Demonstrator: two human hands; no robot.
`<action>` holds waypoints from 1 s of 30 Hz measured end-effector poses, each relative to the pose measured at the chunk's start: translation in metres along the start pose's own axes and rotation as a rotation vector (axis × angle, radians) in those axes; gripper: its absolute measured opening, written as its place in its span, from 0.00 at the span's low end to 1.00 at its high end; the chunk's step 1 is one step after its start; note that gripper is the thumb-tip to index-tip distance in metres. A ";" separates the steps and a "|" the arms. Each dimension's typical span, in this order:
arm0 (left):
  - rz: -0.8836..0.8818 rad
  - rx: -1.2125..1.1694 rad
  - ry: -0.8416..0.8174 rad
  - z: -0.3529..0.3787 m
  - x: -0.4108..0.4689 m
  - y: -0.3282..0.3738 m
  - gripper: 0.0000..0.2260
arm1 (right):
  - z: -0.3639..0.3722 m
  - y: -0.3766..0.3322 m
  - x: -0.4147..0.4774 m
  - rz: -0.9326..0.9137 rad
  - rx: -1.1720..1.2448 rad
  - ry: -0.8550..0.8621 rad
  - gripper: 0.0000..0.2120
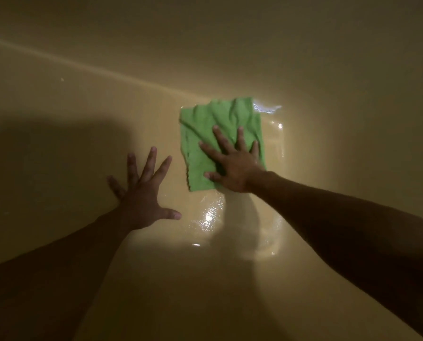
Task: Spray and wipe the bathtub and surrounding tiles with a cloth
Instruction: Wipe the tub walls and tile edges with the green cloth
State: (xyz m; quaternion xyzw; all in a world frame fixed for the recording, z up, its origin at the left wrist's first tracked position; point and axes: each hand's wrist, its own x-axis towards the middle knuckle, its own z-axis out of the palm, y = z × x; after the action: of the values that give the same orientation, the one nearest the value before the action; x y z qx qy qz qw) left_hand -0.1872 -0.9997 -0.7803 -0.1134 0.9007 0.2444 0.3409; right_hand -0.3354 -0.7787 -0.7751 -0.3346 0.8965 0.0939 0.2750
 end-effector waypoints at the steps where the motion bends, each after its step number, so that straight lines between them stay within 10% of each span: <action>1: -0.003 -0.011 -0.012 -0.002 -0.001 -0.001 0.65 | 0.005 -0.007 -0.011 -0.061 -0.022 -0.011 0.39; 12: -0.034 -0.001 -0.072 -0.014 -0.018 -0.042 0.63 | 0.054 0.062 -0.150 -0.035 -0.105 -0.214 0.43; 23: -0.077 0.043 -0.046 -0.024 -0.016 -0.068 0.65 | -0.016 0.042 0.003 0.324 0.276 -0.021 0.42; 30: -0.075 0.031 -0.039 -0.038 -0.007 -0.082 0.66 | -0.018 -0.071 0.031 -0.045 0.038 -0.006 0.42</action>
State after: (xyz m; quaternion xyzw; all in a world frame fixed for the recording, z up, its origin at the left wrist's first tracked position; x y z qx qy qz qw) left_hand -0.1728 -1.0891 -0.7814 -0.1368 0.8927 0.2196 0.3690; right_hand -0.3165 -0.8555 -0.7765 -0.3492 0.8895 0.0713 0.2860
